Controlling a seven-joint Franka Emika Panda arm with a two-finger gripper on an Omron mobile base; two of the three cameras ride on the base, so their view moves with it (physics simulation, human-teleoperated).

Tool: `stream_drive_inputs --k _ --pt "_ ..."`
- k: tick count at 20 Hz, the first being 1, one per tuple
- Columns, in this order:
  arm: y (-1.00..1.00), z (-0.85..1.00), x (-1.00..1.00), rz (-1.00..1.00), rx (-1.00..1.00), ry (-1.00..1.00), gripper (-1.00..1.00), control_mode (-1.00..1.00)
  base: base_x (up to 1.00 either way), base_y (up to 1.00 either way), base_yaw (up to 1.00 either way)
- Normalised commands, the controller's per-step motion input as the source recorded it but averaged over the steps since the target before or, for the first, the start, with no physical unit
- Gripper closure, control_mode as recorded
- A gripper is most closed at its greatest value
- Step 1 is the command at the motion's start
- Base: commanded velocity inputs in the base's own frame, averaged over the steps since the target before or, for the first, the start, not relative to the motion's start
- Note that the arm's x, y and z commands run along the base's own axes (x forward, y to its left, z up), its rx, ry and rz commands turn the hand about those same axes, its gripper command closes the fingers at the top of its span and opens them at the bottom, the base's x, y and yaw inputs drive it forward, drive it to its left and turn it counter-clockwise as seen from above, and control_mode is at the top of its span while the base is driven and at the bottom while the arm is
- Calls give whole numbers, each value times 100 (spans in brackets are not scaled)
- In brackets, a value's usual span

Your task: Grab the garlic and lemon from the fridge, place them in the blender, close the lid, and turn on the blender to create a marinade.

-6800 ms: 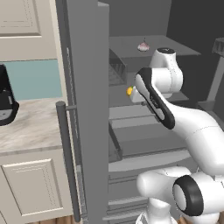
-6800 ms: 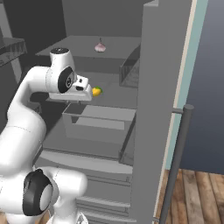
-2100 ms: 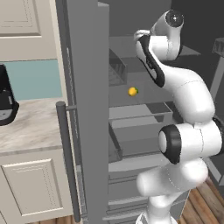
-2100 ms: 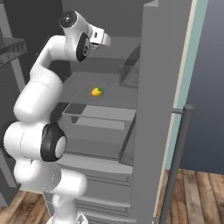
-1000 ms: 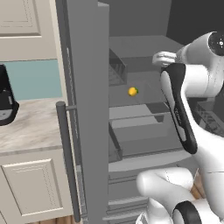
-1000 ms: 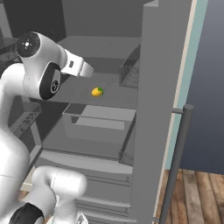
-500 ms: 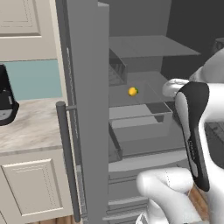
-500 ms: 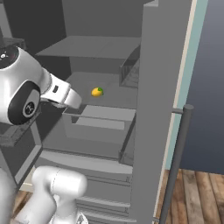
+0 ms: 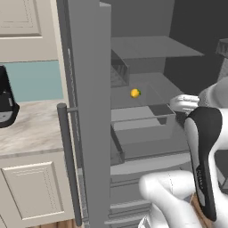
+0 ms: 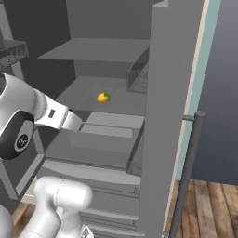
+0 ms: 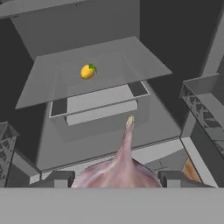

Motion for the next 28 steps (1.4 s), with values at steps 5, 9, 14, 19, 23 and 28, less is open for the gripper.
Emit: stream_drive_inputs --k 5,9,14,19,23,28 --pt "0 0 -14 0 0 0 100 100 -76 -1 1" --pt "0 0 0 0 0 0 100 100 -100 -1 19" --pt "0 0 0 0 0 0 100 100 -96 7 69" --pt "0 0 0 0 0 0 100 100 -55 0 97" --pt "0 0 0 0 0 0 100 100 -22 0 100" --pt "0 0 0 0 0 0 100 100 -12 0 100"
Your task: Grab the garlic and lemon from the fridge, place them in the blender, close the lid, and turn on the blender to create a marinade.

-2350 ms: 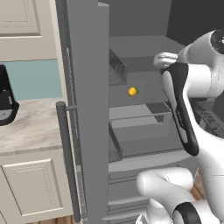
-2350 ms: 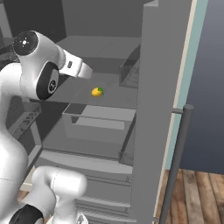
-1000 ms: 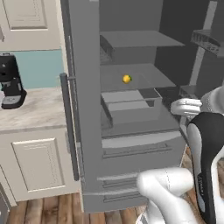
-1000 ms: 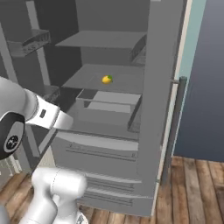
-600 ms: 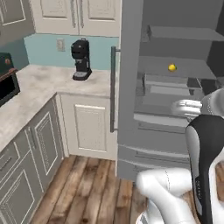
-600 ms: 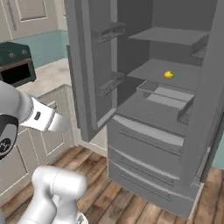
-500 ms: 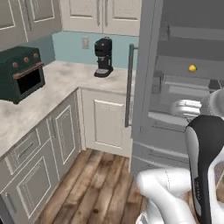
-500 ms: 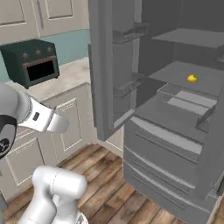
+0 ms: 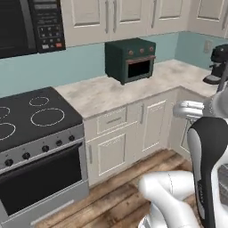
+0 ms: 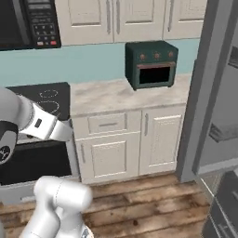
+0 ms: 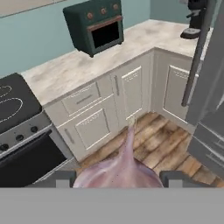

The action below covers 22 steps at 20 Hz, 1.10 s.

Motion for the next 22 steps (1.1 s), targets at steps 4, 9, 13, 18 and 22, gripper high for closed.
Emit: stream_drive_inputs --k 4,9,13,18,22 --pt "0 0 0 0 0 0 100 100 -11 0 100" --pt "0 0 0 0 0 0 100 100 -5 0 100" --pt "0 0 0 0 0 0 100 100 -2 0 100" --pt "0 0 0 0 0 0 100 100 0 0 100" --pt "0 0 0 0 0 0 100 100 0 0 100"
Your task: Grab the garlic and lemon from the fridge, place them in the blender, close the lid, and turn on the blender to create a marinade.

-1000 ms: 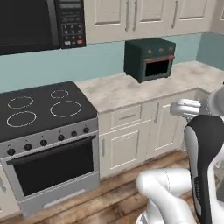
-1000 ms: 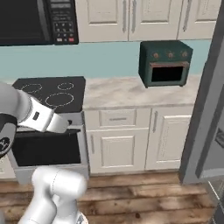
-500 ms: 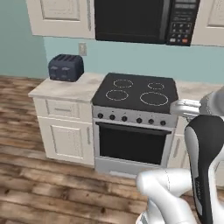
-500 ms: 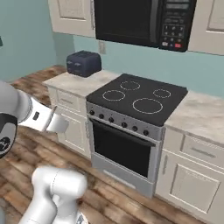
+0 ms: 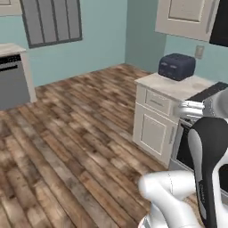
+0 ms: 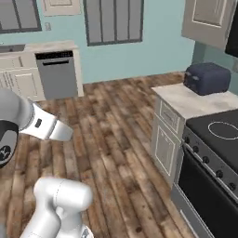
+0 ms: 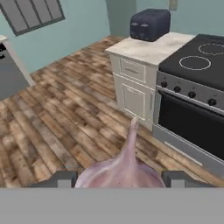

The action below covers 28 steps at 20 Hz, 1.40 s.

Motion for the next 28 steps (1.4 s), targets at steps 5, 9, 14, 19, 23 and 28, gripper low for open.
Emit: stream_drive_inputs --k 5,9,14,19,23,28 --pt "0 0 0 0 0 0 100 100 0 0 100" --pt "0 0 0 0 0 0 100 100 4 0 96" --pt "0 0 0 0 0 0 100 100 22 0 88" --pt "0 0 0 0 0 0 100 100 59 0 76" --pt "0 0 0 0 0 0 100 100 99 -6 62" --pt "0 0 0 0 0 0 100 100 100 -45 39"
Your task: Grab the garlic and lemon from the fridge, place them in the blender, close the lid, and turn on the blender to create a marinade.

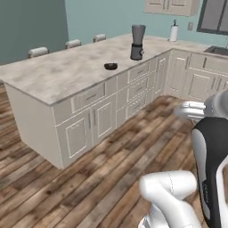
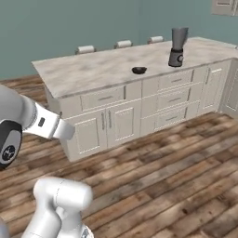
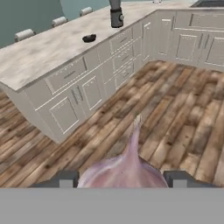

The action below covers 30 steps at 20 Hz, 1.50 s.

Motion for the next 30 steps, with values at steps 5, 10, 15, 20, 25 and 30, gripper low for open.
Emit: stream_drive_inputs --k 5,10,15,20,25,30 --pt "0 0 0 0 0 0 100 100 100 -85 30" --pt "0 0 0 0 0 0 100 100 100 -100 9" --pt "0 0 0 0 0 0 100 100 100 -100 2" --pt "0 0 0 0 0 0 100 100 100 -90 6" --pt "0 0 0 0 0 0 100 100 100 -83 7" --pt "0 0 0 0 0 0 100 100 100 -72 9"
